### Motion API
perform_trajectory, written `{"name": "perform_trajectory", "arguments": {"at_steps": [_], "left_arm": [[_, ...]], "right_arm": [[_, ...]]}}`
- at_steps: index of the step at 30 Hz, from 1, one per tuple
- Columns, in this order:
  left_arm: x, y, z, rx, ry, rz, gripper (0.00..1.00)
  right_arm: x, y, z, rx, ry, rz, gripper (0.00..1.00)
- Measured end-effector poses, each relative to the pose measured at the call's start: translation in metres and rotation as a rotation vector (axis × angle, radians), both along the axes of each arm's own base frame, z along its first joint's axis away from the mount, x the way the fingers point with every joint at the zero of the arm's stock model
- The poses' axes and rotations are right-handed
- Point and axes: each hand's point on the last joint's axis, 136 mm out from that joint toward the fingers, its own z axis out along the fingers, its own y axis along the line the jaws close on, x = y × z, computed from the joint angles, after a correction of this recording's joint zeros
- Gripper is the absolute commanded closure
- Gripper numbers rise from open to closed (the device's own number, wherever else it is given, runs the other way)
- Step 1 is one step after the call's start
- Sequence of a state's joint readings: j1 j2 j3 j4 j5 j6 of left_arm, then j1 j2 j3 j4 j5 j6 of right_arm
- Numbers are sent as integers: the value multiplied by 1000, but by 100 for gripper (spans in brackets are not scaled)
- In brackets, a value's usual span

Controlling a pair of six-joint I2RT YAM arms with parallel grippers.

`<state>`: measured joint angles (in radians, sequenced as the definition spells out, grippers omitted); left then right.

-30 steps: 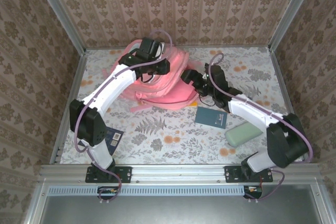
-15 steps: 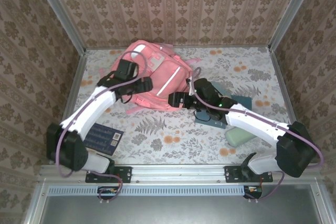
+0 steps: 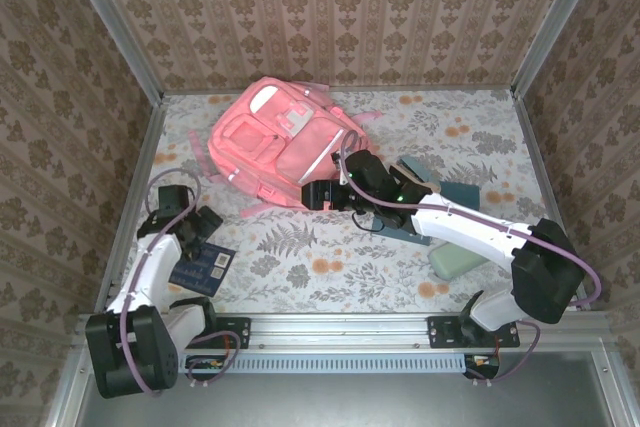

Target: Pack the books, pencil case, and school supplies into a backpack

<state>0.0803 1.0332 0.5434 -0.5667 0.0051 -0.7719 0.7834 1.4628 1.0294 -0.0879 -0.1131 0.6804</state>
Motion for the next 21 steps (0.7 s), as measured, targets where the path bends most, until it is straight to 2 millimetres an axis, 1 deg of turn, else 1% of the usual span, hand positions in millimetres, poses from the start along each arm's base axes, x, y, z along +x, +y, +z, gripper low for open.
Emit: {"name": "perform_trajectory", "arguments": {"at_steps": [4, 7, 10, 12, 16, 18, 19, 21], "left_arm": [[6, -4, -12, -36, 5, 13, 10], [7, -6, -24, -44, 17, 19, 11], [20, -14, -23, -48, -50, 1, 11], [30, -26, -21, -54, -98, -33, 12], [48, -65, -15, -79, -178, -133, 12], [50, -88, -13, -95, -198, -189, 12], [48, -101, -13, -104, -203, -223, 12], [46, -122, -12, -124, -212, -269, 12]], "right_arm": [[-1, -1, -2, -8, 5, -3, 9], [-1, -2, -1, -8, 4, -7, 9], [-3, -5, 1, -7, 1, -9, 9], [-5, -6, 4, -5, -2, -10, 9], [-6, -7, 7, -1, -6, -13, 9], [-6, -7, 6, -4, -6, -17, 9], [-6, -7, 5, -5, -5, -17, 9], [-7, -8, 4, -8, -1, -17, 9]]}}
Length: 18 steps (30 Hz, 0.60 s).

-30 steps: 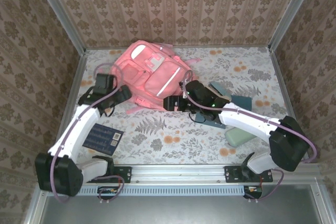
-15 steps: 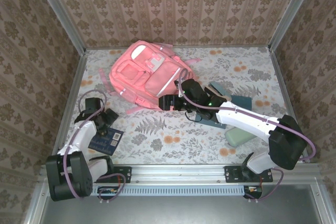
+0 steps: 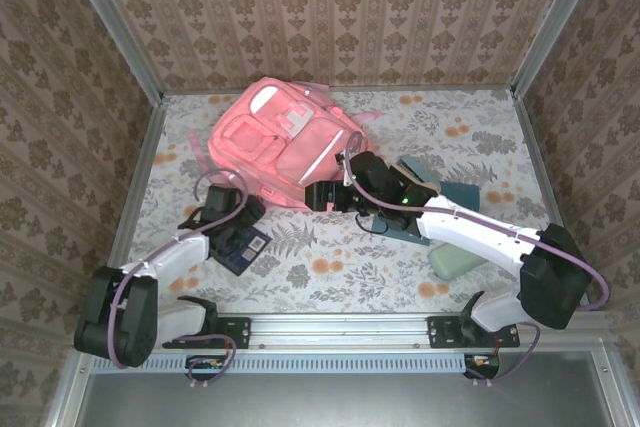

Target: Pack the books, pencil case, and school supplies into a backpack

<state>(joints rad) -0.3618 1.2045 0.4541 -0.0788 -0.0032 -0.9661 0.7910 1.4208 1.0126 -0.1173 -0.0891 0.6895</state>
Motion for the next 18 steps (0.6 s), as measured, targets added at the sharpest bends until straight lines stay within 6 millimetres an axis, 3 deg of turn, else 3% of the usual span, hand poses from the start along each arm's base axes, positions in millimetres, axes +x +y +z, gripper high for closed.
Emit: {"name": "perform_trajectory", "arguments": {"at_steps": [6, 9, 15, 18], "left_arm": [[-20, -54, 3, -30, -7, -140, 13], [-34, -70, 4, -19, 22, -203, 12], [-46, -48, 21, 22, 30, -165, 12], [-47, -30, 36, 16, 1, -114, 19]], "right_arm": [[-4, 3, -1, -1, 5, 21, 14], [-9, 9, -7, -6, 18, 51, 17], [-17, 33, -40, -54, 105, 122, 29], [-24, 47, -58, -78, 142, 163, 35]]}}
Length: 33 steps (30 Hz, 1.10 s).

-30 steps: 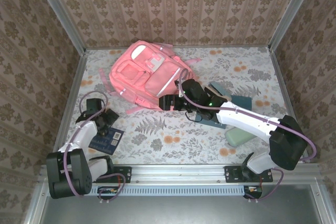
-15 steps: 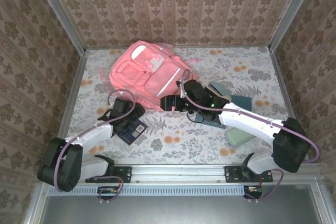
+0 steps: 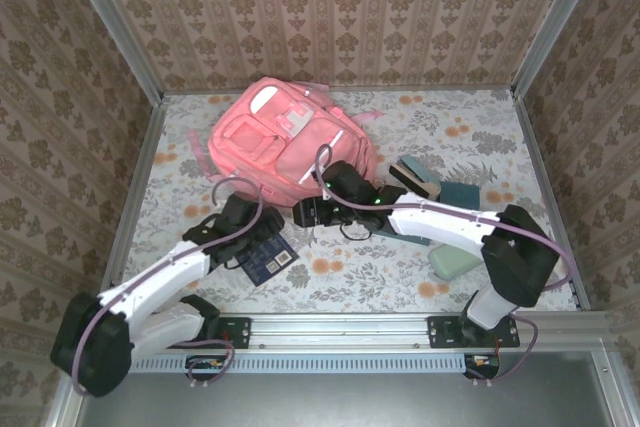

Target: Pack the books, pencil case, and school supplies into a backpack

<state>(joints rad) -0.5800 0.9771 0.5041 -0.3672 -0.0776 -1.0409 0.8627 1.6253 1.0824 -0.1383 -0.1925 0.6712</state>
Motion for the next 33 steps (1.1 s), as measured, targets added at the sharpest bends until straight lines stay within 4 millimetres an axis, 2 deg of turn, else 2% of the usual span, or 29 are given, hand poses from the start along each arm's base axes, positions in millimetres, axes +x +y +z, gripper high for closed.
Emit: {"name": "perform_trajectory", "arguments": {"at_steps": [3, 7, 10, 13, 22, 28, 33], "left_arm": [[-6, 18, 7, -8, -18, 51, 30], [-26, 37, -13, 0, 22, 98, 50], [-44, 48, -35, 20, 76, 120, 57], [-55, 55, -47, 32, 111, 135, 65], [-63, 61, -61, 39, 139, 162, 74], [-62, 60, -62, 35, 134, 164, 75], [-60, 60, -62, 26, 130, 172, 81]], "right_arm": [[-7, 12, -17, -18, 29, 46, 52], [-8, 29, -37, -21, 73, 87, 52], [-5, 39, -47, -25, 95, 103, 52], [0, 51, -54, -22, 106, 119, 52], [10, 84, -74, -24, 115, 189, 53], [8, 86, -97, -66, 132, 217, 53], [7, 82, -104, -99, 124, 229, 52]]}}
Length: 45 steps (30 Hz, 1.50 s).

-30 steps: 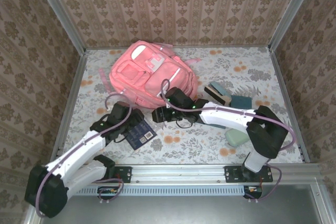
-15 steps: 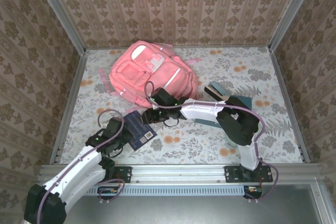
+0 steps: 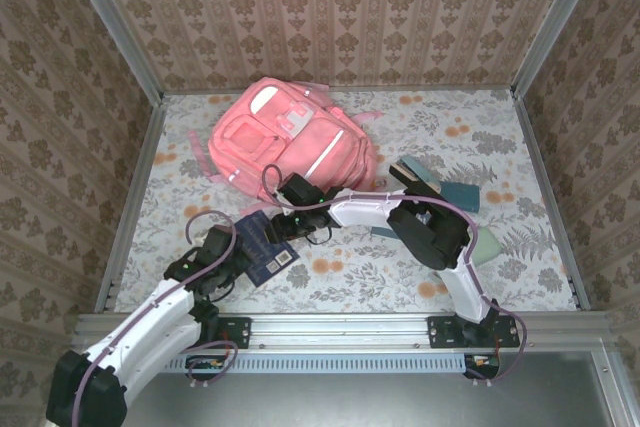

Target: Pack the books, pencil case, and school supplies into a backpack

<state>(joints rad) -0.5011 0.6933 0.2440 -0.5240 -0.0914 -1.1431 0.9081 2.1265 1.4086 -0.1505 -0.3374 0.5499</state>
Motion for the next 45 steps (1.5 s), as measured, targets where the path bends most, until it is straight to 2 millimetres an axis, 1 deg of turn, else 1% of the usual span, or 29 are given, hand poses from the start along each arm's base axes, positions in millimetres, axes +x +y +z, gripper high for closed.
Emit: {"name": "perform_trajectory", "arguments": {"at_steps": [4, 8, 13, 19, 22, 25, 28, 30, 31, 33, 37, 39, 41, 42, 43, 44, 45], "left_arm": [[1, 1, 0, 1, -4, 12, 86], [4, 2, 0, 3, -10, 21, 89], [7, 2, 1, 6, -19, 25, 90], [8, 5, 1, 17, -24, 37, 91], [9, 9, 1, 33, -31, 49, 91], [9, 10, 1, 36, -34, 51, 91], [10, 9, 1, 28, -43, 50, 91], [10, 8, 1, 21, -47, 48, 91], [10, 7, 2, 17, -51, 48, 91], [10, 3, 2, -2, -52, 36, 91], [6, 1, -3, -14, -38, 25, 91], [6, 1, -2, -17, -40, 24, 91], [6, 1, -2, -18, -41, 24, 91], [6, 0, -2, -21, -42, 23, 91], [6, 0, -2, -21, -43, 23, 90], [6, 1, -2, -20, -41, 23, 89], [6, 1, -2, -20, -41, 23, 86]], "right_arm": [[0, -1, -1, -13, -23, 14, 51], [-2, 0, 0, -8, -15, 26, 53], [-2, 1, 3, 40, 42, 20, 56], [-2, 2, 8, 151, 146, -25, 62], [-1, 6, 20, 214, 189, -46, 62], [1, 16, 46, 312, 204, -38, 64], [-6, 26, 75, 390, 202, 14, 64], [-14, 32, 85, 405, 203, 48, 65], [-16, 34, 88, 406, 200, 63, 65], [-24, 36, 87, 376, 208, 88, 66], [-38, 36, 76, 314, 223, 132, 66], [-40, 36, 72, 296, 233, 140, 70], [-39, 34, 69, 283, 236, 141, 86], [-37, 32, 67, 274, 236, 136, 93], [-37, 30, 66, 266, 238, 134, 97], [-36, 29, 65, 262, 235, 133, 100], [-34, 28, 64, 256, 231, 131, 100]]}}
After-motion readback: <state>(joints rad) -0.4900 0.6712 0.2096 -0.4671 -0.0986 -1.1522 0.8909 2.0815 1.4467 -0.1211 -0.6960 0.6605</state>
